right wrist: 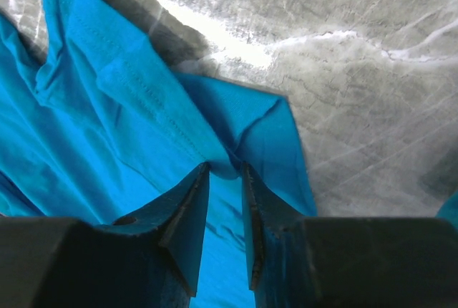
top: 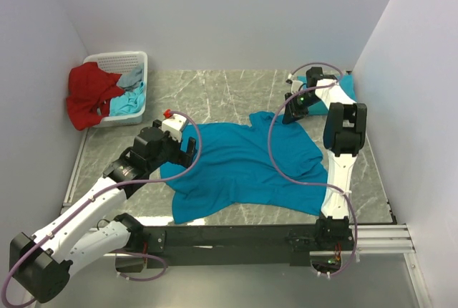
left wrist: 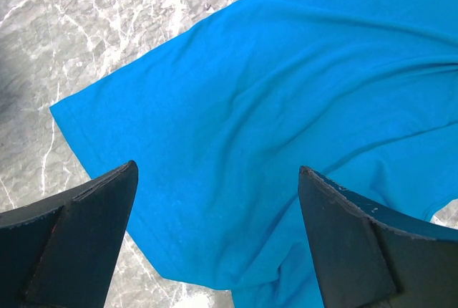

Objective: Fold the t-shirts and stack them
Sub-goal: Flatten the tshirt out

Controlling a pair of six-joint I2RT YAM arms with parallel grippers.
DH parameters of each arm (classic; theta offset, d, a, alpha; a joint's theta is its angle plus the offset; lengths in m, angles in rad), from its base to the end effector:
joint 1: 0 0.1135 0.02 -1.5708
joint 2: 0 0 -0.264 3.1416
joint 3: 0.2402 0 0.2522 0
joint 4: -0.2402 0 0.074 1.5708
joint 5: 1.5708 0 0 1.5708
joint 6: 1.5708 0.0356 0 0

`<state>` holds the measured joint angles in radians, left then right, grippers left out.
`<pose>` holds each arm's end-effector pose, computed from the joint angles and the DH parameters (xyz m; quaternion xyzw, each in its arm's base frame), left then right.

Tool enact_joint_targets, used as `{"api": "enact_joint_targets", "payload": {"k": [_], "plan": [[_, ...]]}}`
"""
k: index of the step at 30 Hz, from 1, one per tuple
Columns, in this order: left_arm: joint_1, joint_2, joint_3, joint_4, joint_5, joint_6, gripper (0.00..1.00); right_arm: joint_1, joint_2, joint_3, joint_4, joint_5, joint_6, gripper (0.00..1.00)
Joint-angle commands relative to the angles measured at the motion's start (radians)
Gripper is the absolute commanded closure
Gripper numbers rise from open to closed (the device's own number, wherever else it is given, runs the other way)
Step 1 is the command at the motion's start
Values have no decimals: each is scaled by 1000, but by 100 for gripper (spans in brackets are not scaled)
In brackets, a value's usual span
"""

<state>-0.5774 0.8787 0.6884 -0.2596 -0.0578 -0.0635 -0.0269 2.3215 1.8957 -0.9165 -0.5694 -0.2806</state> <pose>0.1704 -0.1086 0.2817 0.2003 0.8228 -0.1441 0.5120 0.4719 0.0065 0.1587 -0.1524 0.9418 0.2590 0.1509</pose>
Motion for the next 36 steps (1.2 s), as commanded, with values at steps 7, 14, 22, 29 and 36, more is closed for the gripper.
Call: {"api": "enact_joint_targets", "payload": {"k": [7,14,22,29,36], "plan": [[5,-3,25,13,7,8,1,-1,-10,63,24,3,20,90],[86,0,16,92,76,-41,1,-1,-54,100,73,12,29,100],[437,294,144,143,317,-242,7,-1,-8,267,166,46,75,100],[498,724,408,-6,218,-251,31,1,-5,309,278,117,96,100],[498,922,540,-79,61,-213,43,12,33,346,275,86,104,100]]}}
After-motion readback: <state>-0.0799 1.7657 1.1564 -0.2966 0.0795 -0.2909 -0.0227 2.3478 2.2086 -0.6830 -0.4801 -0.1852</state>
